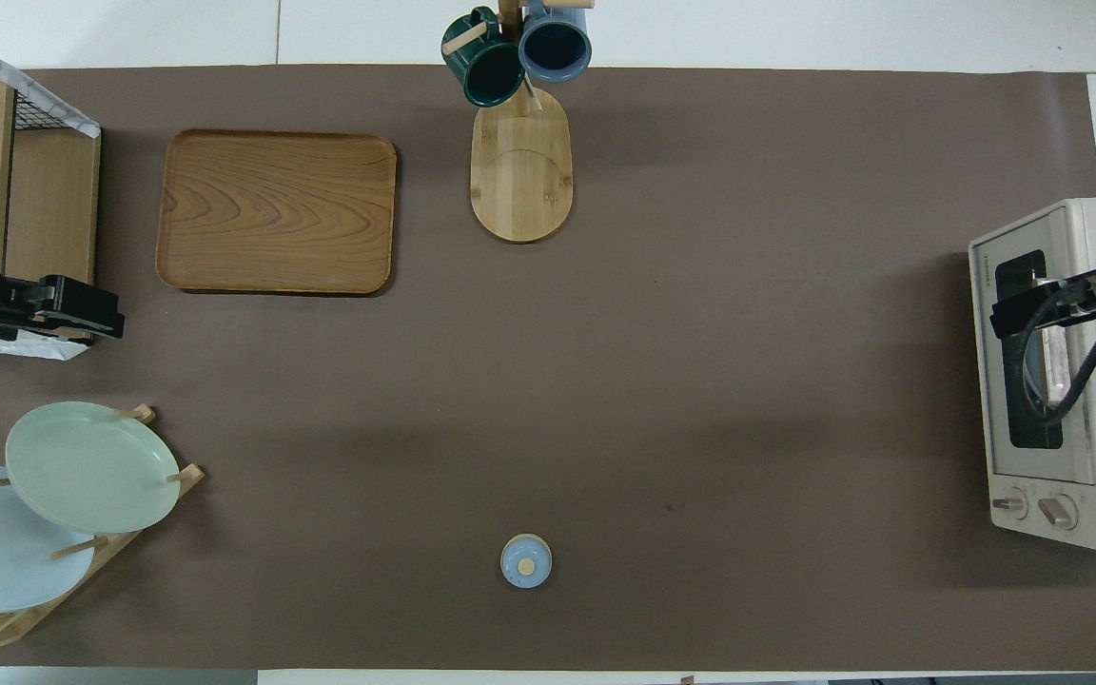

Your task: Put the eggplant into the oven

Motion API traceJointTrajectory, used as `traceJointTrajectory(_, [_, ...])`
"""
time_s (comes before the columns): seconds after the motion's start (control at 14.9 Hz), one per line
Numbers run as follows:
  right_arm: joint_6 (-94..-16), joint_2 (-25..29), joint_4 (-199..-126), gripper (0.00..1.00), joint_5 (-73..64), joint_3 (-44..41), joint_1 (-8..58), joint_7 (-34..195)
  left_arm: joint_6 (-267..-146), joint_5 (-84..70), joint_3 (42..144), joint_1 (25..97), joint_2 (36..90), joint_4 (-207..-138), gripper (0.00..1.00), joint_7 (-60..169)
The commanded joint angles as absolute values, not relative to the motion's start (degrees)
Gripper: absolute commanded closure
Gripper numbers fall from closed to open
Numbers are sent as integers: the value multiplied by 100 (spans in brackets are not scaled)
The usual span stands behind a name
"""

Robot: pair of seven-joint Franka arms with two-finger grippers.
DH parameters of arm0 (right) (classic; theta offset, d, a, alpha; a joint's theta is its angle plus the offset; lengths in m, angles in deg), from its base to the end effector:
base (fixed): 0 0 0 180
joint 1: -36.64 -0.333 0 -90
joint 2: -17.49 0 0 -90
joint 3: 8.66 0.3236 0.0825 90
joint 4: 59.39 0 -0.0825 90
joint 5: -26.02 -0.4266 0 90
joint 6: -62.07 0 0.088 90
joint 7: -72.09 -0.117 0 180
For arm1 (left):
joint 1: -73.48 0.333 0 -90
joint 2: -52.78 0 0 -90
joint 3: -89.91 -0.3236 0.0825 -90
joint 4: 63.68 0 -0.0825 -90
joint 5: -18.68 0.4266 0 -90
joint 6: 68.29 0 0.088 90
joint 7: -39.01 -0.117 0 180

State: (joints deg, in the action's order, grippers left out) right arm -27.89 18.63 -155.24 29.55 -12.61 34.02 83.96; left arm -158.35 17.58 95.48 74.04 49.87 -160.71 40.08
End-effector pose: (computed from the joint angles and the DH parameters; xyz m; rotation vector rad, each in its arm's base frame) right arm 0.5857 -0.0211 0.5817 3.0748 0.2876 -0.1380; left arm 0.5744 -0.0538 0.5889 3.1273 -0.1060 -0.1123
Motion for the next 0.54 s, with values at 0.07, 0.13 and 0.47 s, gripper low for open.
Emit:
traceJointTrajectory(0.07, [-2767, 1907, -15502, 0, 2857, -1261, 3391, 8299, -15768, 1885, 9597, 7480, 4935, -16080, 0, 3989])
traceJointTrajectory(0.13, [-2775, 1907, -15502, 0, 2857, -1261, 3391, 8291, -15777, 1885, 9597, 7480, 4935, -16080, 0, 3989])
traceJointTrajectory(0.47, [-2767, 1942, -15502, 0, 2857, -1235, 3382, 8291, -15768, 1885, 9597, 7480, 4935, -16080, 0, 3989])
